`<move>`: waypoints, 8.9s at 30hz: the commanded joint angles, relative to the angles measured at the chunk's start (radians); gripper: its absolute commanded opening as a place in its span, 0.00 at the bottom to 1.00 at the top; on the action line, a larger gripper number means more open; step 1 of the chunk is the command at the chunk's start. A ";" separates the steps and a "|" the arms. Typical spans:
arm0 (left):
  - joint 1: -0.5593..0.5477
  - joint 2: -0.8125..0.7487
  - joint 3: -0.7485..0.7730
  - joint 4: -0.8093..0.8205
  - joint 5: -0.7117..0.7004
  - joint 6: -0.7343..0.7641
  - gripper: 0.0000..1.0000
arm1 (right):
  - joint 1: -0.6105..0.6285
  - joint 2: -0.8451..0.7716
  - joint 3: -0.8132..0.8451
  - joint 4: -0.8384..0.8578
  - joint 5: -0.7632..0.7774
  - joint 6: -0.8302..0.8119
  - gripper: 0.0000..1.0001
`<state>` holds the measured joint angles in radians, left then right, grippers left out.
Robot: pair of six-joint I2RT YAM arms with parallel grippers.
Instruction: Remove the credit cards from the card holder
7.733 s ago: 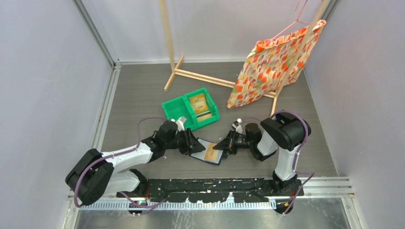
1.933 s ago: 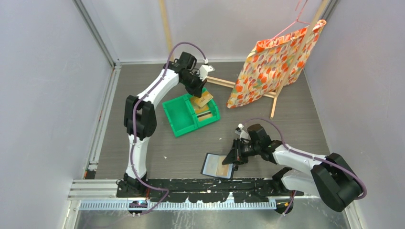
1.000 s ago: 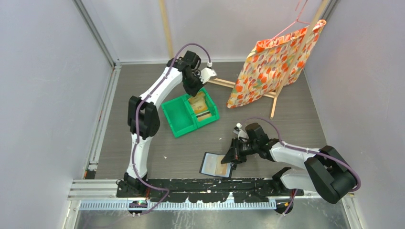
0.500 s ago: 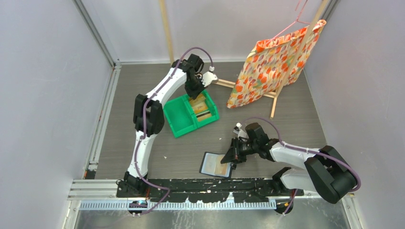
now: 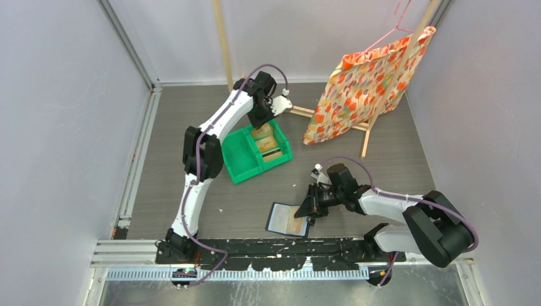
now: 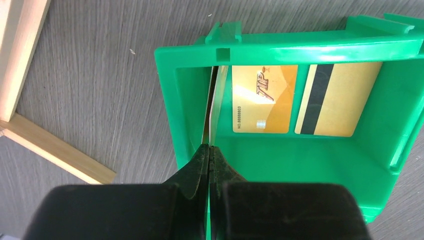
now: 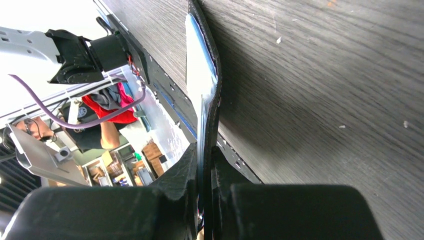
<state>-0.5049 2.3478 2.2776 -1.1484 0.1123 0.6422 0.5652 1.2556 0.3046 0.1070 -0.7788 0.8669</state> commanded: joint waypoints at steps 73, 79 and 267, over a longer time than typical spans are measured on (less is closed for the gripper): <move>-0.072 -0.151 -0.237 0.447 -0.566 -0.101 0.21 | -0.022 0.064 -0.016 0.120 -0.057 0.014 0.09; -0.076 -0.263 -0.249 0.413 -0.457 -0.192 0.20 | -0.023 0.061 -0.014 0.118 -0.057 0.014 0.09; -0.215 -1.456 -1.709 0.679 -0.144 -1.538 0.31 | 0.644 0.466 0.753 -0.765 1.152 -0.007 0.57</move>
<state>-0.7238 0.8955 0.5713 -0.4919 -0.0391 -0.8936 1.2171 1.7176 1.0687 -0.6804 0.3557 0.8410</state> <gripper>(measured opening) 0.316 0.610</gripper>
